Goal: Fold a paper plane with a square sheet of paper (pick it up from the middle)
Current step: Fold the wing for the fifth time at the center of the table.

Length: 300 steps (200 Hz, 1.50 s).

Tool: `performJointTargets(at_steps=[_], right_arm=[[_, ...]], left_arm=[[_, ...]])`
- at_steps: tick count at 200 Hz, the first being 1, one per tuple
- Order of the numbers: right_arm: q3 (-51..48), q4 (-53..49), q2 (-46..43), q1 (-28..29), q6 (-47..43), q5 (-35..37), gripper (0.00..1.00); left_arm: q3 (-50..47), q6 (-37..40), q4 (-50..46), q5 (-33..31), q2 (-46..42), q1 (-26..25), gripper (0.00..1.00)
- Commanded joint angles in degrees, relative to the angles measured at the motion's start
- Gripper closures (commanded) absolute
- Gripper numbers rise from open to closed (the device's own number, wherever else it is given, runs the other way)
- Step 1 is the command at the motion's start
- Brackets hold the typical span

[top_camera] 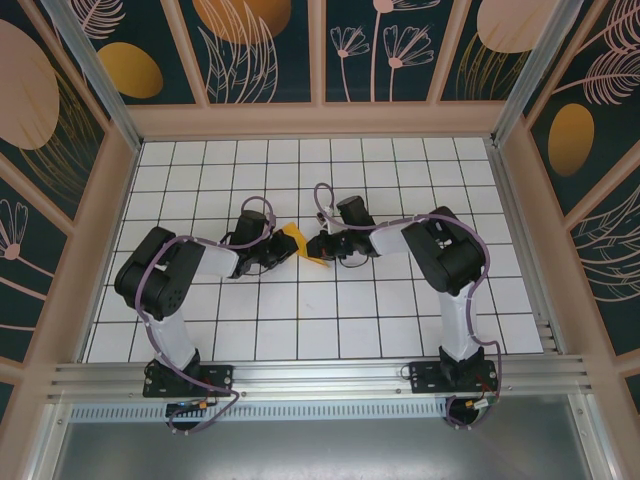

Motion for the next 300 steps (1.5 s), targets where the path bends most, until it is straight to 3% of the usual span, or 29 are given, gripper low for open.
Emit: performJointTargets(at_steps=[1,70,166,300], right_arm=[[0.83,-3.56,-2.71,-0.90,0.36,-2.37,0.89],[1.93,-8.48,-5.13,-1.83,-0.53,-3.13,0.82],[-1.43,-9.80,-3.69,-1.65,-0.82,-2.99,0.95],[0.46,-12.97,0.83,-1.10,-2.63,-0.81,0.95]], left_arm=[[0.40,1.51,-3.07,-1.97,1.71,-0.12,0.88],[-1.22,2.11,-1.94,-1.71,1.33,-0.13,0.88],[-2.34,2.16,-1.36,-1.29,0.19,-0.10,0.88],[-1.14,1.87,2.76,4.62,-2.30,-1.77,0.81]])
